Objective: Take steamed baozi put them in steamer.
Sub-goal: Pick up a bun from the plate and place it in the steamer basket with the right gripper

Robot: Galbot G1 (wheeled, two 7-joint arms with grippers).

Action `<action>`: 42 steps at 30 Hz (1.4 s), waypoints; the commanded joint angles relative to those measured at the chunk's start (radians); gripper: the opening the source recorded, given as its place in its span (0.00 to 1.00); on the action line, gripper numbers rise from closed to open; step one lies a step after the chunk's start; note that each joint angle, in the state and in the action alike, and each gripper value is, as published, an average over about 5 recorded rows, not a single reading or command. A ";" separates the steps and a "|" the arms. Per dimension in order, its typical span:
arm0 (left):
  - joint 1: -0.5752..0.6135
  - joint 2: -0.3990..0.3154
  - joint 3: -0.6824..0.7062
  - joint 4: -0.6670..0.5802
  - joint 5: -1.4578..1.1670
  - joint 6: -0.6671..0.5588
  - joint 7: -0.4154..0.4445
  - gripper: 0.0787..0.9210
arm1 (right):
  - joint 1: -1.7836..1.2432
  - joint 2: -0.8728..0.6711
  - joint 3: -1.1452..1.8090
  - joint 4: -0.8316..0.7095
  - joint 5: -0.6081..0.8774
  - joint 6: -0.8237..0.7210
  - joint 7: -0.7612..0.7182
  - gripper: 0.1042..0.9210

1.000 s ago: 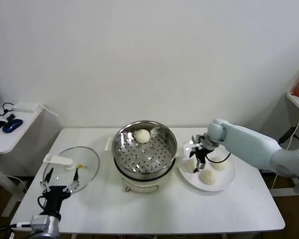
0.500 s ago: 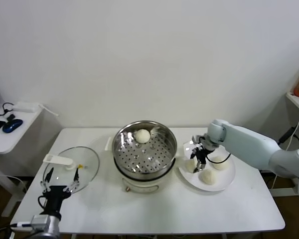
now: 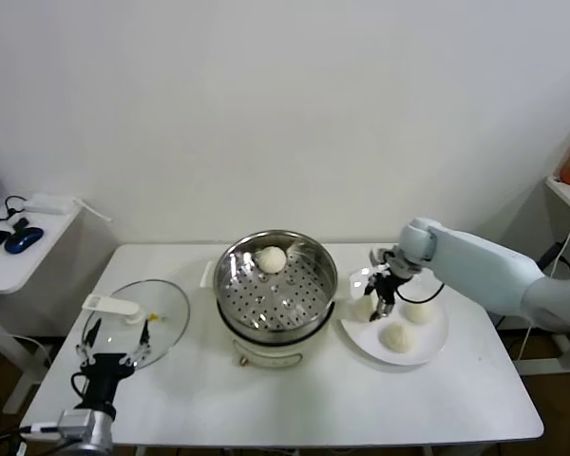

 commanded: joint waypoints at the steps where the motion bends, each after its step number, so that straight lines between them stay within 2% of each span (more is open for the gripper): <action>1: -0.003 0.000 0.000 -0.009 0.000 0.005 0.000 0.88 | 0.250 -0.053 -0.145 0.124 0.228 -0.023 0.012 0.70; 9: -0.012 -0.005 0.009 -0.021 0.001 0.012 0.002 0.88 | 0.515 -0.048 -0.296 0.201 0.471 -0.040 0.025 0.71; 14: -0.019 -0.008 0.014 -0.018 0.002 0.010 0.004 0.88 | 0.561 0.001 -0.307 0.245 0.551 -0.063 0.053 0.72; 22: -0.003 -0.010 0.020 -0.030 0.003 0.003 0.007 0.88 | 0.529 0.171 -0.297 0.237 0.584 -0.090 0.080 0.72; 31: 0.003 -0.009 0.018 -0.044 0.002 0.002 0.007 0.88 | 0.412 0.397 -0.270 0.128 0.577 -0.104 0.109 0.74; 42: -0.006 -0.015 0.017 -0.049 0.000 0.007 0.008 0.88 | 0.308 0.520 -0.275 -0.007 0.549 -0.103 0.102 0.76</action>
